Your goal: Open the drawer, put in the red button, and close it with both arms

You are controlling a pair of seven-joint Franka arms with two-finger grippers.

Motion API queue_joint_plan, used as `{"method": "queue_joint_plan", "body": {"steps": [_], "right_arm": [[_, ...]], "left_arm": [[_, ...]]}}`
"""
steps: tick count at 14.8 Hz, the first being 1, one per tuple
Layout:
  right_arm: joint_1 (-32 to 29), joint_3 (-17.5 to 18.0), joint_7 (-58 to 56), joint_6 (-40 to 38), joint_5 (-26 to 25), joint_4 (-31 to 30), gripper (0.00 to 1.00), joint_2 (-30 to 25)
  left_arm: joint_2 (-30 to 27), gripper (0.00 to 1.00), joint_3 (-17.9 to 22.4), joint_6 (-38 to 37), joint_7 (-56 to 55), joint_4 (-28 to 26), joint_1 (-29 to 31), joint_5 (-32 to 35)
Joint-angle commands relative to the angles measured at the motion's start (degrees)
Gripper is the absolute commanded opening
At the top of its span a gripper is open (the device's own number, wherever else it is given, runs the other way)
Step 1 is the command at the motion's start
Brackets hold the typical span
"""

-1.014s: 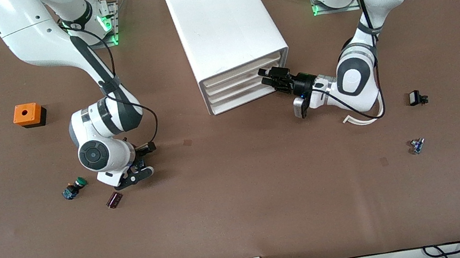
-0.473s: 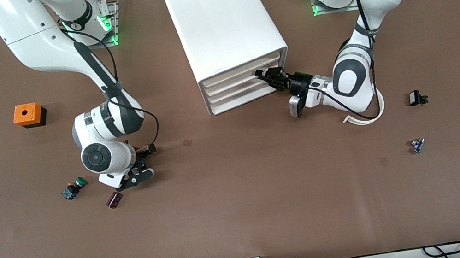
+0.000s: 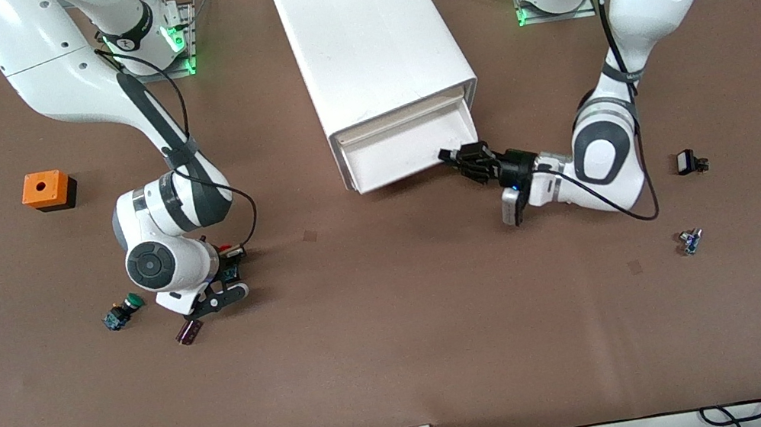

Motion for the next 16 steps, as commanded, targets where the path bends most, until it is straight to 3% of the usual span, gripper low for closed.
{"method": "queue_joint_plan", "body": {"steps": [1, 3, 4, 5, 6, 9, 12, 16], "right_arm": [[-0.3, 0.2, -0.3, -2.2, 0.9, 5.3, 0.00, 0.1], [0.0, 0.2, -0.2, -3.3, 0.6, 10.5, 0.00, -0.2], [0.6, 0.2, -0.1, -4.4, 1.0, 13.9, 0.00, -0.5], [0.9, 0.3, -0.1, -5.0, 1.1, 16.9, 0.00, -0.7], [1.1, 0.6, -0.1, -5.0, 1.1, 19.7, 0.00, -0.7], [4.3, 1.2, -0.2, -5.4, 1.1, 26.0, 0.00, -0.6], [10.6, 1.6, 2.9, -5.6, 1.1, 28.9, 0.00, -0.7], [19.9, 1.6, 14.9, -4.3, 1.0, 34.3, 0.00, 0.9]], "left_arm": [[4.8, 0.10, 1.4, 0.7, -1.1, 8.4, 0.7, 5.5], [5.0, 0.11, 1.5, 0.7, -1.0, 10.6, 1.1, 6.2], [5.2, 0.28, 1.5, 0.8, -1.0, 10.8, 1.1, 6.2], [5.0, 0.90, 1.5, 0.9, -1.0, 10.8, 1.0, 5.9], [4.6, 1.00, 1.5, 0.8, -0.8, 10.9, 1.2, 5.9], [3.0, 1.00, 1.5, -1.1, -2.6, 14.2, 2.8, 9.2], [-0.1, 1.00, 1.4, -6.5, -19.8, 19.3, 3.2, 20.4], [-5.0, 1.00, 1.5, -12.9, -37.5, 22.7, 3.6, 27.4]]}}
